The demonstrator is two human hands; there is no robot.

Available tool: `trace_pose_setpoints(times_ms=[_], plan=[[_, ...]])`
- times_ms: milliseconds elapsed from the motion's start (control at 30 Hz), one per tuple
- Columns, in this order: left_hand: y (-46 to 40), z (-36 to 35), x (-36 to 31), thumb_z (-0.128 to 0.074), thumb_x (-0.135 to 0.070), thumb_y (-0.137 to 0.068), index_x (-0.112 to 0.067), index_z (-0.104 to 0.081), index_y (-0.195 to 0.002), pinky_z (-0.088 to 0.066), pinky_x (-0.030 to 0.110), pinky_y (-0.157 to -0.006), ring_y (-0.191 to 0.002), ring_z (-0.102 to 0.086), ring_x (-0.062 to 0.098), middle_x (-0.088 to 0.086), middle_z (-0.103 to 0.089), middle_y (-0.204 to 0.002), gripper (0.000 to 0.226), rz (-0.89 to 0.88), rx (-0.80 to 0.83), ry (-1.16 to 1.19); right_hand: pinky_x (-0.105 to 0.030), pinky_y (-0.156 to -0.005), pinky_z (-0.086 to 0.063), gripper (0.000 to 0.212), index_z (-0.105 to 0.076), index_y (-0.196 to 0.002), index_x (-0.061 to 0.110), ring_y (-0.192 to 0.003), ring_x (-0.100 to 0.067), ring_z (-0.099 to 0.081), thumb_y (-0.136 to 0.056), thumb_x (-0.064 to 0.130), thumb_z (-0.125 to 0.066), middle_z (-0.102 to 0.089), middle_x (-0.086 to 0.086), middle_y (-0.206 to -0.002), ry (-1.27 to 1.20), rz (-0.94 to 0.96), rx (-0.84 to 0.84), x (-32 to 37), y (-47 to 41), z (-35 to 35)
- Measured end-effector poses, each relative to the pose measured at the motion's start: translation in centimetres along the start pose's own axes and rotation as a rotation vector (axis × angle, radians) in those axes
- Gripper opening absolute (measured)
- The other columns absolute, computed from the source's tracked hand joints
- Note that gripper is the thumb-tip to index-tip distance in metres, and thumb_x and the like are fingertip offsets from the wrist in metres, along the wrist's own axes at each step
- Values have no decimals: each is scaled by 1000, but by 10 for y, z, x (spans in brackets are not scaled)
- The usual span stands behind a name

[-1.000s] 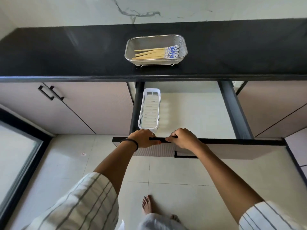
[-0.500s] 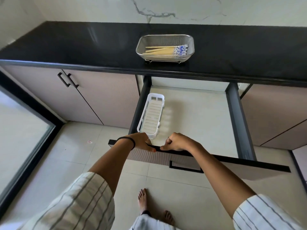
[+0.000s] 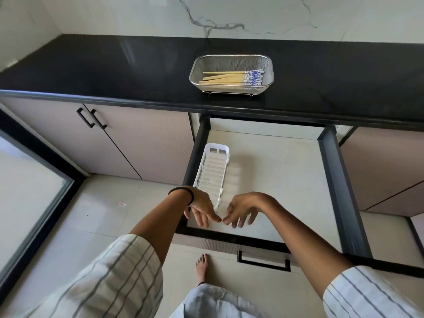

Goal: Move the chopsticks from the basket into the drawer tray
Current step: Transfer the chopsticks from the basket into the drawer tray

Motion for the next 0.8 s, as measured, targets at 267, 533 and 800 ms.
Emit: trace_pose_setpoints(times_ms=[267,533,800], plan=[[12,174,-7,-59,-35,-91,-8,-61,-120,-45,33,-94,-111,-59,26,12,-63,-124,40,-242,-758,-23,-24,-68,-44,20,-70,-101,20,-78,-15,-61,-87,33,-62,-66,-4,-92,-123,214,-624,41,1,148],[36,310,4,-66,-24,-88,-10,-32,-144,-41,38,-108,-130,-46,29,14,-45,-144,68,-396,-1150,284,-22,-75,-46,21,-72,-98,7,-83,-10,-63,-90,20,-56,-73,-8,-97,-217,340,-1051,73,39,273],[44,350,7,-69,-19,-85,-13,-21,-147,-39,45,-111,-135,-39,27,10,-30,-152,79,-495,-1139,202,-21,-79,-46,22,-71,-103,6,-94,-15,-64,-93,15,-53,-72,-8,-102,-251,350,-1201,101,52,314]])
Point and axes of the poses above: each hand's wrist, its own y-axis away from the middle knuckle, its own z-axis out of the back of the hand, x = y × z, the point moved 8 cm from there along -y, towards the middle knuckle
